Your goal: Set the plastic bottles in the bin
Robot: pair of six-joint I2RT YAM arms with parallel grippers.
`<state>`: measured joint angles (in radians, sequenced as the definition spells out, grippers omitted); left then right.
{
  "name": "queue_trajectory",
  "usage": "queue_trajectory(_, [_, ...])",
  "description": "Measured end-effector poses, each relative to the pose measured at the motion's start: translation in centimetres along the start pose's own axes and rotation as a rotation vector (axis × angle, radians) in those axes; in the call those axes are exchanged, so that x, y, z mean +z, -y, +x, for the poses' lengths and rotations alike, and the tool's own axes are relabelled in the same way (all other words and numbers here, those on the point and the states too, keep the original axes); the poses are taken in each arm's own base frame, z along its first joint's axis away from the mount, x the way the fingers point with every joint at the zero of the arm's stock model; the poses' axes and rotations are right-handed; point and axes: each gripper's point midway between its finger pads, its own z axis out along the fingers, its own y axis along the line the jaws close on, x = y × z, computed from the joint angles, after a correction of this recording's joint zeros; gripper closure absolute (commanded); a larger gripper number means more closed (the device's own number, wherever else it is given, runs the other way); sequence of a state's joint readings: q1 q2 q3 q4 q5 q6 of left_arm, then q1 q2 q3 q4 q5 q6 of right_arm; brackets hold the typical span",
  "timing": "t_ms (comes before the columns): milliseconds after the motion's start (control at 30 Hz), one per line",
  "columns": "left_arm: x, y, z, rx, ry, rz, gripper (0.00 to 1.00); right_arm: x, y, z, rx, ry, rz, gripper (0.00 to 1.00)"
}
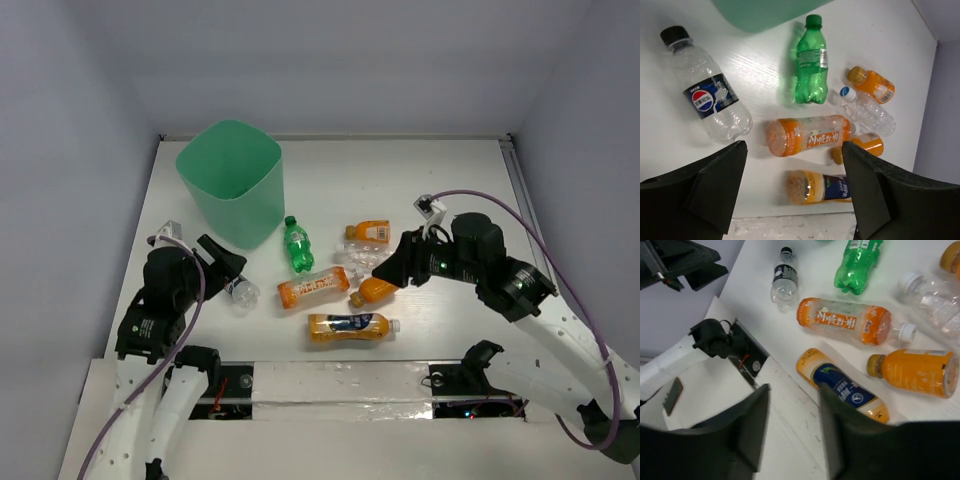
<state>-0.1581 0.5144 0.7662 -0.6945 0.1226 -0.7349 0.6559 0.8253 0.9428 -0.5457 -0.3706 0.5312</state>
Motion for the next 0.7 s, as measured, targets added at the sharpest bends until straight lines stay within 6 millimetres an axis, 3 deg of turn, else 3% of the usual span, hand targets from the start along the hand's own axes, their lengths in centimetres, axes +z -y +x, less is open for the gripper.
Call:
queue_trajectory(100, [-0.1,-0.9,0.8,-0.006,-0.036,-0.041,0.28,0.1,-0.9,0.5,-0.026,-0.012,-0.017,0.81])
queue_trajectory(133, [-0.1,-1.3,1.1,-0.009,-0.049,-0.058,0.31,0.1,-1.1,0.6,-0.031,-0.017,-0.019,0.9])
queue_trajectory(200, [-0.3,-1.8,1.6,-0.015,-0.068,-0.087,0.42,0.2,-1.5,1.1,-0.043,-0.029,-0.025,0.99])
queue_trajectory(267, [-0.6,-2.3,1.8,-0.023,-0.08,-0.115,0.62,0.2,-1.6,1.5,-0.05,-0.038,-0.023,1.0])
queue_trajectory(333, [-0.8,-2.6,2.0,-0.03,-0.09,-0.14,0.88,0.2,-1.6,1.6,-0.057,-0.044,-0.024,1.0])
queue_trajectory(433, [-0.7,-3.5,2.2,-0.035,-0.113,-0.2,1.0,0.2,-1.8,1.9,-0.067,-0.049,-0.026,1.0])
queue_trajectory(500, [-0.6,-4.2,2.6,-0.04,-0.132,-0.243,1.0,0.2,-2.0,2.1,-0.074,-0.056,-0.031,1.0])
queue_trajectory(567, [-0.5,-5.0,2.7,-0.042,-0.138,-0.287,0.76,0.2,-2.2,2.5,-0.081,-0.065,-0.037,1.0])
queue_trajectory(600, [-0.5,-5.2,2.7,-0.044,-0.138,-0.298,0.54,0.2,-2.3,2.6,-0.084,-0.07,-0.04,1.0])
queue_trajectory(700, [0.1,-6.1,2.7,-0.05,-0.14,-0.356,0.26,0.3,-2.4,3.5,-0.092,-0.09,-0.047,1.0])
